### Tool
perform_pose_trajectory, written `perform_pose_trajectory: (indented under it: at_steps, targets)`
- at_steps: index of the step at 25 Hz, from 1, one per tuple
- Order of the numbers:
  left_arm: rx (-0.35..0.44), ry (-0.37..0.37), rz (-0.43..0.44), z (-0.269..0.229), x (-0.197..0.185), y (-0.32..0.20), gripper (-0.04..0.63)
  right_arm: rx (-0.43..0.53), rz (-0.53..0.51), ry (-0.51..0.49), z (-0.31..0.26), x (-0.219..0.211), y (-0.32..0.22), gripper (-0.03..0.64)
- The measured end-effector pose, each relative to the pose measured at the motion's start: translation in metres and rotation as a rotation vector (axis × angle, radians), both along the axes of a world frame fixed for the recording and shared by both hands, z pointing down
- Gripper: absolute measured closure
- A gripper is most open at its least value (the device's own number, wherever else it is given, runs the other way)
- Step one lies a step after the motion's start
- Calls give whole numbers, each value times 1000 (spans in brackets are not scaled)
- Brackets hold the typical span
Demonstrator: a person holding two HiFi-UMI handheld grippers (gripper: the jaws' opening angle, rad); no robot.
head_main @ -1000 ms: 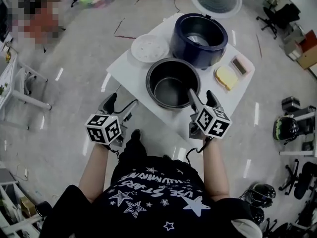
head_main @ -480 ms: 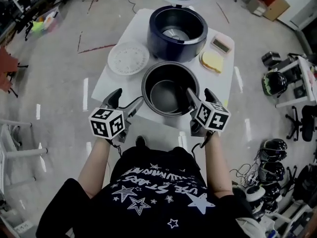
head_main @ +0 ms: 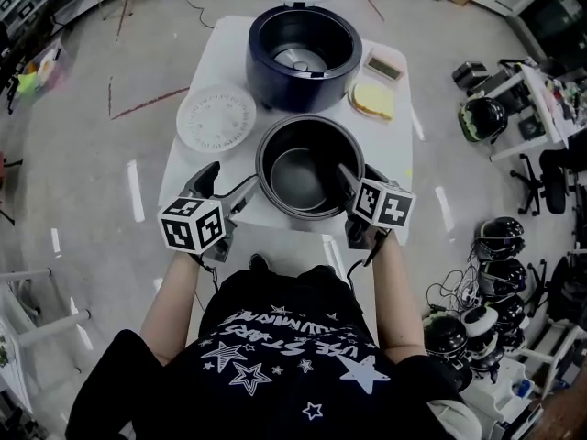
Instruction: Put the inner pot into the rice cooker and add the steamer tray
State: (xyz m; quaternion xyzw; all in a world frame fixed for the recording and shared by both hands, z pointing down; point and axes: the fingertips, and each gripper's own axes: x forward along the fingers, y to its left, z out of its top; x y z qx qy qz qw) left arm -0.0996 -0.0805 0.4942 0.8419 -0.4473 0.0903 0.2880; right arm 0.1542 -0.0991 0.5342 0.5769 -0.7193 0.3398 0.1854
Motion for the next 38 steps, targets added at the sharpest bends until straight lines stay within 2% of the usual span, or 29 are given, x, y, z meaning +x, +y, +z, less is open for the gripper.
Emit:
perform_pose_trajectory:
  at_steps: [5,8,10,16,20,27,31,36,37,38]
  targets:
    - [-20,15,24,3,3,-5,187,-24,17,36,7,2,-5,424]
    - [-19,22,38,-1,6,-6,188,-31,41,103,9,8,-5,495]
    - [-16,35,38,-4,8,-8,187,-38,62,126,10,10,-5,512]
    - [-5,38,38,-11,11,-15,187,-19,82,144,8,12,-6,526]
    - [-13,28,39,-14,11,-18,189,30,84,140,-2,8,-8,526]
    - [-41,-48,97,-5,20,-20,190,130,42,163,-20,-7,-9,527]
    - [-94,-61,87,8,20,-29,213,156,32,178,-28,-12,-6,527]
    - [-188,-55,150,31,35,-30,242,185,17,199,-35,-19,-1,526]
    - [-203,-68,168,35,38,-30,260,191,17,204,-36,-20,0,526]
    - [-214,-83,184,40,41,-29,306,197,17,208,-37,-21,0,526]
